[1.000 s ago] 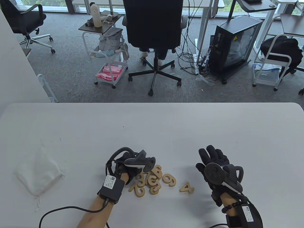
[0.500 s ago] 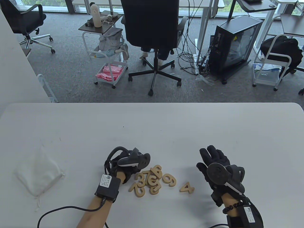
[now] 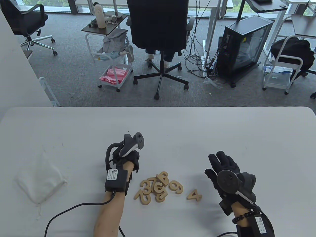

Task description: Empty bag and arrange number blocks in order

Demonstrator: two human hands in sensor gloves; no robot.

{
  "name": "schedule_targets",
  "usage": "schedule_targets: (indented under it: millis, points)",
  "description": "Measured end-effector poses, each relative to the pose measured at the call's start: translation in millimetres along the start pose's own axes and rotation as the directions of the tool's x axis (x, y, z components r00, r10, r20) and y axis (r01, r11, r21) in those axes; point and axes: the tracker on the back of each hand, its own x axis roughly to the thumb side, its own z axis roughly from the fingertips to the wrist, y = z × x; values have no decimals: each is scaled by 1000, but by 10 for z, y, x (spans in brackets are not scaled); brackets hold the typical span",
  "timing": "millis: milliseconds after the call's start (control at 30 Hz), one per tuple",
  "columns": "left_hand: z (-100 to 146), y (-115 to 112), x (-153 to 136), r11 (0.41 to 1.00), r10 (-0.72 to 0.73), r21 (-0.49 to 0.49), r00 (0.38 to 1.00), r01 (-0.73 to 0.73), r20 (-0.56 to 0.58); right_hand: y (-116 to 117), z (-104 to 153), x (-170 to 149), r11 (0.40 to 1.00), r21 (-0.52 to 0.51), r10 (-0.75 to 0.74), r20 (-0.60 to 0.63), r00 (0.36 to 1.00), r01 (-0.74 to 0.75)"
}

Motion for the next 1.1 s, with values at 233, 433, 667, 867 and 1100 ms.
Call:
schedule_targets:
  millis: [233,433,667,867,1100]
  points:
    - [-85,-90,82,995,-97,-13,995,97,-33,-3,-2,-2,1000,1,-3,2,1000,3]
    - [-93,-91,149,993,-116,-36,993,115,-28,-11,2,-1,1000,6,-2,-3,1000,2]
    - [-97,-108,113,995,-76,-70,997,76,-5,-15,5,-2,1000,14,-8,-7,1000,8]
    - [-13,-73,-33,997,27,-74,999,-25,24,-10,4,-1,1000,20,-15,-10,1000,15]
    - [480,143,-462,982,146,104,983,-158,114,22,-1,21,999,42,-18,1,1000,17]
